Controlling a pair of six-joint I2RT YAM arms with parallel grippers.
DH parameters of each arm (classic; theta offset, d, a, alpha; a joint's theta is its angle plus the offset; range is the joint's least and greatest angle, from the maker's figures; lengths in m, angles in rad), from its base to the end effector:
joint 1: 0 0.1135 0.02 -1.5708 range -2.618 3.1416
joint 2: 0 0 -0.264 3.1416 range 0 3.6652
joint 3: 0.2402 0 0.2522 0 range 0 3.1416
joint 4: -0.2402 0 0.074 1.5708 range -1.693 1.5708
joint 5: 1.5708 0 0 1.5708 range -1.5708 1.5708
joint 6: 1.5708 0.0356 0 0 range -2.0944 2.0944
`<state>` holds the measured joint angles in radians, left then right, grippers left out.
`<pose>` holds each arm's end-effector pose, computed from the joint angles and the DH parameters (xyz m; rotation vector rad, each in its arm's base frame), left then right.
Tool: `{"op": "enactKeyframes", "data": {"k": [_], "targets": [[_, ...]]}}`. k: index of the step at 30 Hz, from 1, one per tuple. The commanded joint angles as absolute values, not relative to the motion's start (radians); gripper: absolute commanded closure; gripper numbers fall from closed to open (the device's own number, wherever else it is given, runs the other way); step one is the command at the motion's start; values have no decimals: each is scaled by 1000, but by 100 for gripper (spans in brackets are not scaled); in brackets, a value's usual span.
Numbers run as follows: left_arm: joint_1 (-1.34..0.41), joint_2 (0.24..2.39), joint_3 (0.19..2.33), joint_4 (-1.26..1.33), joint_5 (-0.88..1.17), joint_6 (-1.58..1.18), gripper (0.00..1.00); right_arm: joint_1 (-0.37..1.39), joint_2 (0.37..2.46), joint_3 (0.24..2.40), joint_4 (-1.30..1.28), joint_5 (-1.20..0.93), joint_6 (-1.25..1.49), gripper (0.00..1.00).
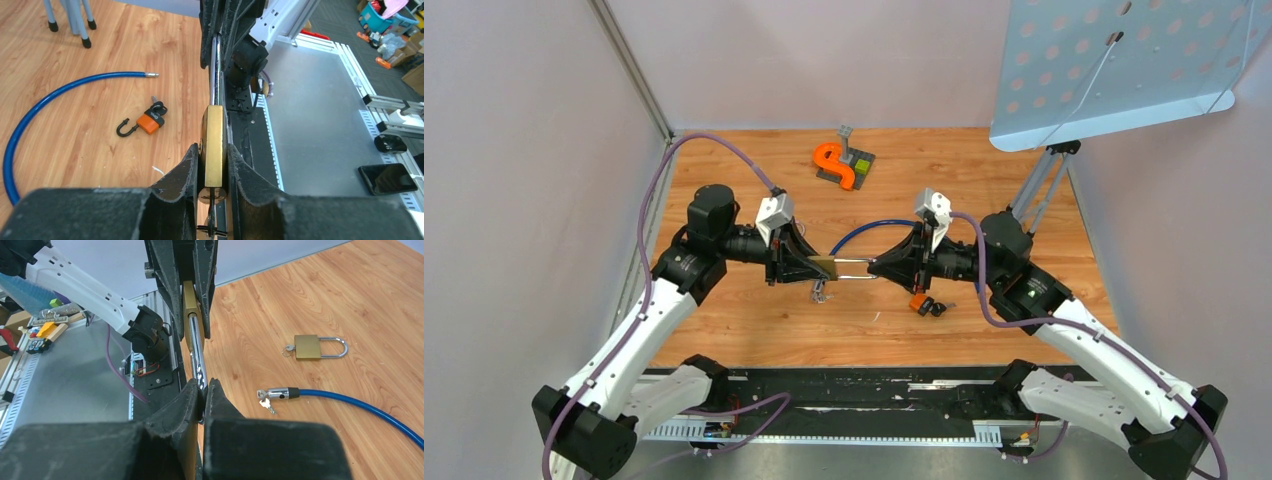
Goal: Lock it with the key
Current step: Lock the lock.
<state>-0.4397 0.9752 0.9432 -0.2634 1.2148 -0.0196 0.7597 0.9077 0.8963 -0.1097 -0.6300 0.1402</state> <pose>0.1680 -0.1159 0.3590 1.2046 1.4726 -1.4300 0.1343 0.1565 0.3663 -1.0125 1.5099 1.1854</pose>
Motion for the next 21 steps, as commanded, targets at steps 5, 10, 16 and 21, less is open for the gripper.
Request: {"op": "enactKeyframes", "data": {"k": [5, 10, 16, 21], "targets": [[-493, 948, 936, 25, 1331, -141, 100, 844, 919, 835, 83, -488, 108, 100], [-501, 957, 938, 48, 1349, -152, 100, 896, 930, 802, 125, -404, 60, 100], [-503, 947, 953, 12, 1318, -124, 100, 920, 943, 778, 170, -393, 53, 100], [-513, 951, 895, 271, 1285, -244, 100, 943, 996, 736, 280, -446, 139, 100]]}}
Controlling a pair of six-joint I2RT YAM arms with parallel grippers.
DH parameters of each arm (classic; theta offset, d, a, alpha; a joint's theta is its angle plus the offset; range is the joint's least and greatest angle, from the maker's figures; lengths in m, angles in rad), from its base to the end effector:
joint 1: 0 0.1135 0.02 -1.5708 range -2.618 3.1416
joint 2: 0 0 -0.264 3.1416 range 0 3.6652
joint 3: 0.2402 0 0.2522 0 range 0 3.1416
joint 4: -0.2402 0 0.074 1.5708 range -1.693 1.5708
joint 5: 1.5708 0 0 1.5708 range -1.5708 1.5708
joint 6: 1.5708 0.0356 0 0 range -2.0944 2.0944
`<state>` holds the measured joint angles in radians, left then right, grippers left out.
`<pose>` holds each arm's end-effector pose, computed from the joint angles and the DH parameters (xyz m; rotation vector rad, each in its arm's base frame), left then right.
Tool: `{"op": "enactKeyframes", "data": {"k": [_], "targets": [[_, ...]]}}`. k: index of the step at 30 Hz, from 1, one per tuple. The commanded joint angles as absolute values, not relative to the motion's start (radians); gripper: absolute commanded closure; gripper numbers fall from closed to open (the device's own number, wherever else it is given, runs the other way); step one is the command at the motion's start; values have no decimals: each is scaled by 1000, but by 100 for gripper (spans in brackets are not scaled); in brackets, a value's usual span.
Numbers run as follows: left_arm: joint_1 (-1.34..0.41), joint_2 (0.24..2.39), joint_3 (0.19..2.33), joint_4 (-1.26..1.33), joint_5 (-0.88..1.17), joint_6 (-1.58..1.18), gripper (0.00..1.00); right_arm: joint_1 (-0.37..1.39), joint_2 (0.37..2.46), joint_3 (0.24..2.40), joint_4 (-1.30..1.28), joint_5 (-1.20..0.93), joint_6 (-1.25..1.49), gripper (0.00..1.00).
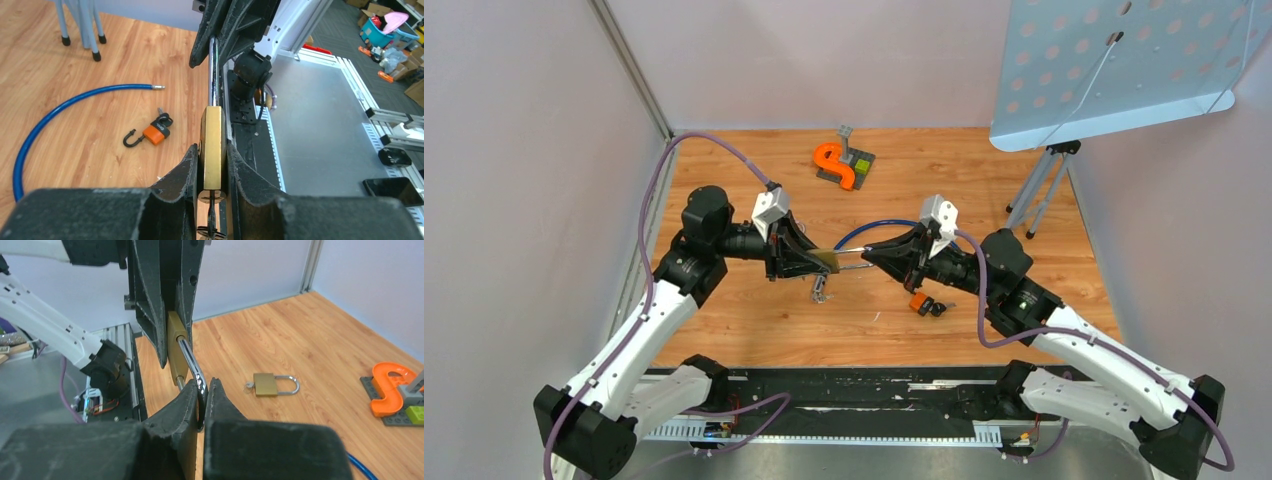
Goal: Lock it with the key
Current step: Lock the lock.
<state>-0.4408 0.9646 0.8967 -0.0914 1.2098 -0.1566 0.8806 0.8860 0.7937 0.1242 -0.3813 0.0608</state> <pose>0.1699 -0.1170 0.3600 1.1574 1.4475 -1.4555 0.1231 0.1699 0.3586 -0.9325 1.3440 1.0271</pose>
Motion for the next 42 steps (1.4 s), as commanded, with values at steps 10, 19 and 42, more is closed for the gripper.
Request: {"op": "enactKeyframes", "data": {"k": [10, 19, 42], "targets": [[-515, 999, 893, 294, 1151, -220, 100, 1025, 1049, 607, 465, -536, 231, 100], [-515, 1023, 839, 463, 1098, -331, 100, 1113, 1135, 617, 522, -519, 230, 100], [-514, 958, 787, 525, 746, -660, 100, 878, 839, 615, 523, -168, 551, 7]]}}
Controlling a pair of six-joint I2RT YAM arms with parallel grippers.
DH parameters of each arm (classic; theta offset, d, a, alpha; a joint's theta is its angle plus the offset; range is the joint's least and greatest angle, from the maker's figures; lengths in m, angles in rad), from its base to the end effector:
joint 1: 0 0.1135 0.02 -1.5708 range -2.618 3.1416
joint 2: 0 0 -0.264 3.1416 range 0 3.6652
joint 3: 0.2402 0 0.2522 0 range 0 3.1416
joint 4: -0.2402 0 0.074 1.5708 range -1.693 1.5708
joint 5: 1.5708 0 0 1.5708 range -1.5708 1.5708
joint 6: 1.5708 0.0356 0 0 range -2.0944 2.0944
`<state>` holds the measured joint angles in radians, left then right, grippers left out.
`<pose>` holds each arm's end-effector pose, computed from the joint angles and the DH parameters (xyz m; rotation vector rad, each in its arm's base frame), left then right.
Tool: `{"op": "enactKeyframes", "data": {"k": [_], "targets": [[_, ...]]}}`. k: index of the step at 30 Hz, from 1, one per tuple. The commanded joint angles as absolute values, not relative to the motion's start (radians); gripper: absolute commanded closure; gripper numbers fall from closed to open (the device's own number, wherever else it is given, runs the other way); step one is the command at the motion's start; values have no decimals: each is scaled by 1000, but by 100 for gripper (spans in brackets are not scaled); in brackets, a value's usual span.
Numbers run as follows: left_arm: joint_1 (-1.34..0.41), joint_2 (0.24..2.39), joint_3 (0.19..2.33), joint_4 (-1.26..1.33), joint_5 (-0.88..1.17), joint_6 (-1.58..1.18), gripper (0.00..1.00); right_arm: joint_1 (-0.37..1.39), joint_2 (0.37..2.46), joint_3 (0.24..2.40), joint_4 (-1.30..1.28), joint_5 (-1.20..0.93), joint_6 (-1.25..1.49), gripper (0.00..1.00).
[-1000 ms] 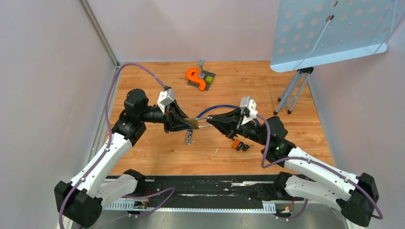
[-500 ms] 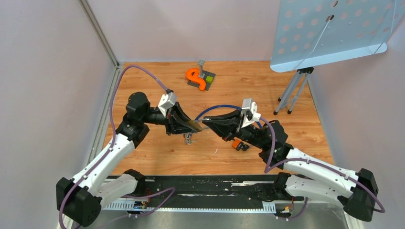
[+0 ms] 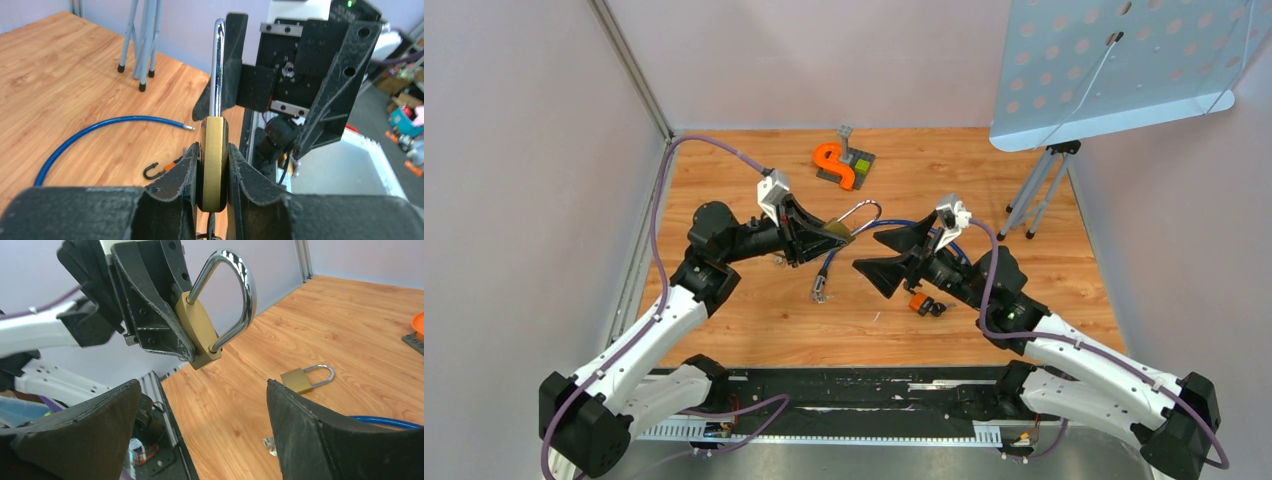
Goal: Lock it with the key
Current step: Lock the lock.
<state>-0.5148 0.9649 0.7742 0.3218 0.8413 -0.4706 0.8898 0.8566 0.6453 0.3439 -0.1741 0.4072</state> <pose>0.1771 -0.1306 0.3558 0.7823 1.4530 -1.3723 0.1257 0.1649 0.3347 -0.5187 1.4634 1.1733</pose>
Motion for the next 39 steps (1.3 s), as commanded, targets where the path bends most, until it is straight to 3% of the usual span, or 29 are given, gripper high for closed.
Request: {"op": "enactKeyframes", "data": {"k": [1, 7, 17, 22, 26, 33, 35, 37, 38, 39], "targets": [[-515, 961, 786, 535, 731, -715, 100, 878, 858, 633, 530, -169, 572, 6], [-515, 974, 754, 696, 723, -909, 100, 876, 945, 735, 554, -175, 643, 6], [-515, 916, 712, 731, 724, -971, 100, 876, 1083, 820, 727, -220, 642, 13], [-515, 900, 700, 754, 738, -990, 100, 877, 1151, 884, 712, -244, 645, 28], [-515, 884, 679, 793, 761, -995, 100, 875, 1165, 837, 848, -240, 667, 35], [-515, 845, 657, 768, 759, -937, 98, 865, 1189, 857, 853, -287, 681, 66], [-515, 846, 648, 782, 755, -941, 95, 863, 1199, 865, 850, -308, 681, 79], [-515, 848, 642, 801, 752, -950, 84, 862, 1207, 871, 850, -321, 681, 92], [-514, 848, 641, 802, 747, -953, 66, 862, 1207, 873, 850, -320, 681, 97], [-515, 846, 640, 791, 744, -952, 55, 860, 1205, 872, 849, -313, 681, 100]]}}
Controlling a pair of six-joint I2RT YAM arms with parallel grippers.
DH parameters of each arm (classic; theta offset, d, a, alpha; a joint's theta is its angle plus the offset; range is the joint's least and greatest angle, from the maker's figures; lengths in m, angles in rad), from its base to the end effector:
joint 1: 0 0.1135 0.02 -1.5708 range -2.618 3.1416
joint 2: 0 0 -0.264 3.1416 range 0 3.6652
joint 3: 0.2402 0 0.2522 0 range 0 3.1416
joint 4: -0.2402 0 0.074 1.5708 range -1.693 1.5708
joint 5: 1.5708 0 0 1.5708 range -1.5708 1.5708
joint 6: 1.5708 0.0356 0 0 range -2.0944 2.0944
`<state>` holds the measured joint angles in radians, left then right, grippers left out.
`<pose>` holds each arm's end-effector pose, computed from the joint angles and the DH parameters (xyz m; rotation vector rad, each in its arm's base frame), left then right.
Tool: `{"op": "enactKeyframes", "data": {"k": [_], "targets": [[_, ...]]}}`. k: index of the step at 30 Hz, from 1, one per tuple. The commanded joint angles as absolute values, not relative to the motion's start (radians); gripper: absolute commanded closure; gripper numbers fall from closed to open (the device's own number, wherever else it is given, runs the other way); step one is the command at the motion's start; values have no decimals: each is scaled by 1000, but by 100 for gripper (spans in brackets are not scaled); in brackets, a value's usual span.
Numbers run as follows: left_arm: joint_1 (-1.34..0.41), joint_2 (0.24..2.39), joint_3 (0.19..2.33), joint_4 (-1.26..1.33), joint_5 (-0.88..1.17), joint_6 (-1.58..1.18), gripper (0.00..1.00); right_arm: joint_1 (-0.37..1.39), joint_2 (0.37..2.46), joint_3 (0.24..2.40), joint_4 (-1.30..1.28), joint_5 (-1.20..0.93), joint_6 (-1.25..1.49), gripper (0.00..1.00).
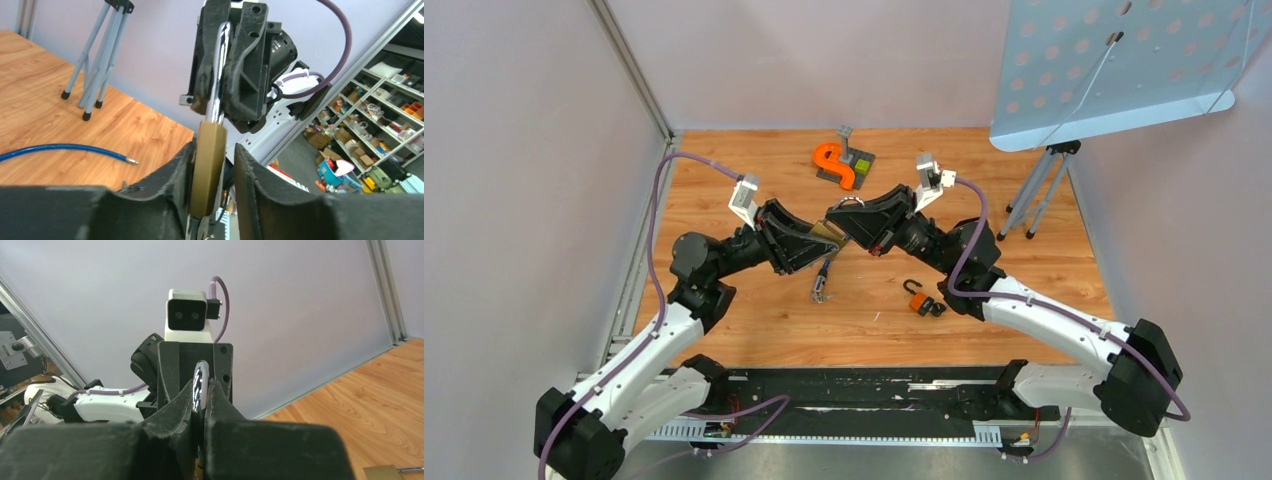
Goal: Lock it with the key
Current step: Lock the lock.
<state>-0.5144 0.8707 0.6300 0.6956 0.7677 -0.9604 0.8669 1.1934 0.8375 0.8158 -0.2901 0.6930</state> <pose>0.1546 -0.1158 0.3590 0.4979 1.3581 -1.6714 0.1671 0.2125 0.3778 -0.3978 1.2082 1.5316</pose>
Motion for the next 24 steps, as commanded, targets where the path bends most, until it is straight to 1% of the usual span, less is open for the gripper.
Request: {"op": "enactKeyframes", "data": {"k": [1, 3, 4, 9, 15, 17, 19, 20, 21, 22, 23, 24], "targets": [[-514, 841, 640, 770, 734, -947, 36, 857, 1201, 874, 845, -302, 683, 100], [-515, 828, 635, 722, 715, -925, 21, 841, 1190, 886, 821, -292, 685, 100], [-515, 824, 631, 704, 709, -915, 17, 830, 1182, 891, 799, -292, 690, 100], [-514, 803, 609, 569, 730, -814, 14, 763, 1149, 903, 776, -366, 728, 100], [-514, 868, 596, 620, 820, -817, 13, 746, 1132, 908, 765, -430, 704, 100], [-514, 897, 603, 634, 847, -817, 15, 744, 1131, 908, 773, -444, 702, 100], [-515, 926, 603, 649, 877, -810, 20, 743, 1132, 909, 776, -449, 704, 100], [-514, 942, 600, 671, 900, -809, 26, 741, 1132, 911, 776, -451, 703, 100], [-514, 950, 593, 686, 911, -809, 29, 740, 1131, 911, 776, -452, 704, 100], [-514, 962, 589, 711, 929, -812, 36, 738, 1131, 911, 777, -456, 703, 100], [-513, 966, 582, 716, 938, -812, 45, 736, 1130, 911, 779, -460, 704, 100], [-512, 972, 580, 725, 941, -812, 50, 735, 1128, 910, 780, -462, 704, 100]]}}
